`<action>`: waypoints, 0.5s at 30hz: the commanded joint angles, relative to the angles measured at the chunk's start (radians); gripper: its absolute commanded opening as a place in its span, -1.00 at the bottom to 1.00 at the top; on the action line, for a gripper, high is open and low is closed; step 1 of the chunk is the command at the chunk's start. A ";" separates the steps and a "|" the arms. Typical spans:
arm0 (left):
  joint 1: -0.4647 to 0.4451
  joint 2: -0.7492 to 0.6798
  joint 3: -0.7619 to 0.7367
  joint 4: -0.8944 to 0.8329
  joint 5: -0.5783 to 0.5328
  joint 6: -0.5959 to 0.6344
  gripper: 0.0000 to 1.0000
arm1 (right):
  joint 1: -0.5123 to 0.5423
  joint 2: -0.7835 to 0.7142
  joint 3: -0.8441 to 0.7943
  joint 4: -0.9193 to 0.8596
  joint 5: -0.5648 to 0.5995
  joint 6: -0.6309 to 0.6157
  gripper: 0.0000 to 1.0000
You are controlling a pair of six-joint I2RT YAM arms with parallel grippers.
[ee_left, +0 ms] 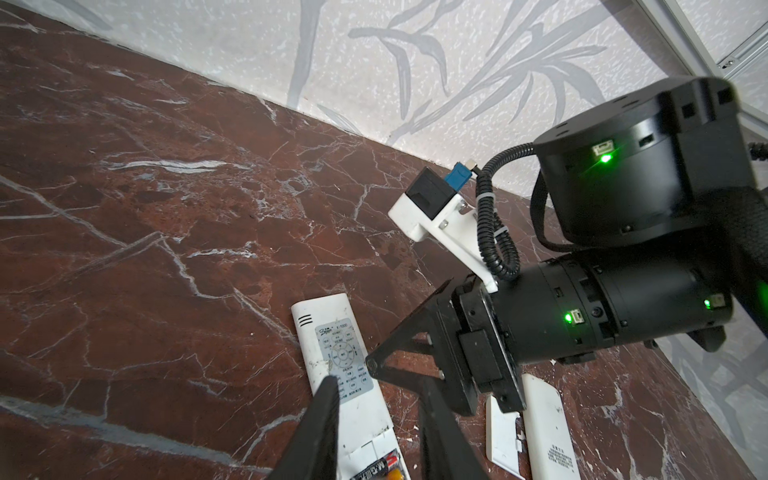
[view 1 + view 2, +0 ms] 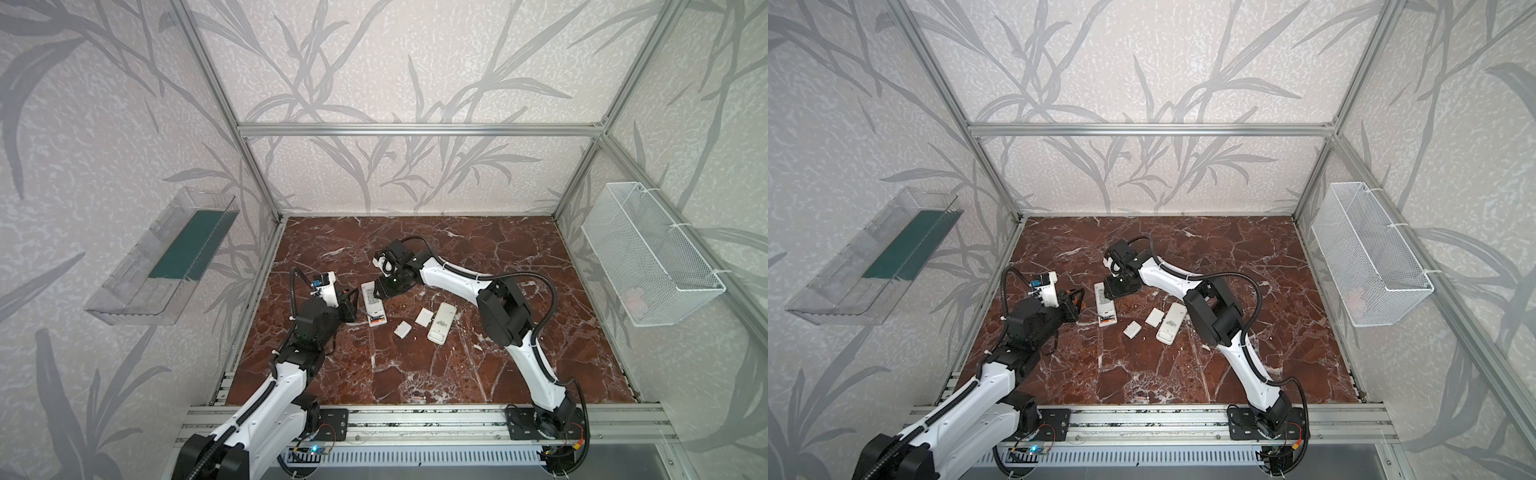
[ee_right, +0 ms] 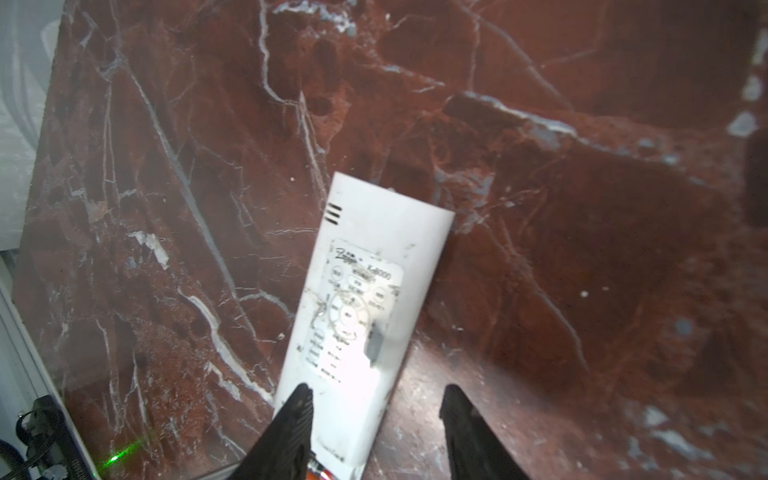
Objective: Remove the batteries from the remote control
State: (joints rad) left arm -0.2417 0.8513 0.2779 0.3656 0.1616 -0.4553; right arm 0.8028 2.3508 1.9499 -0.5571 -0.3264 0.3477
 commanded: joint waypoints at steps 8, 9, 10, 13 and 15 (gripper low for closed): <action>-0.004 -0.037 0.027 -0.014 -0.047 0.005 -1.00 | 0.029 0.095 0.078 -0.075 -0.015 -0.026 0.03; -0.003 -0.033 0.024 -0.013 -0.045 -0.003 -1.00 | 0.029 0.097 0.079 -0.080 -0.010 -0.028 0.02; -0.004 -0.032 0.022 -0.011 -0.046 -0.010 -1.00 | 0.029 0.098 0.080 -0.084 -0.007 -0.031 0.02; -0.005 -0.027 0.012 0.002 -0.049 -0.033 -1.00 | 0.029 0.099 0.077 -0.091 0.000 -0.035 0.02; -0.005 -0.021 0.011 0.004 -0.049 -0.046 -1.00 | 0.029 0.099 0.073 -0.091 0.001 -0.035 0.02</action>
State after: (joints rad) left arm -0.2424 0.8261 0.2779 0.3481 0.1246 -0.4759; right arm 0.8280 2.4073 2.0216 -0.5880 -0.3408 0.3248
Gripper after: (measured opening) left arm 0.291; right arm 0.509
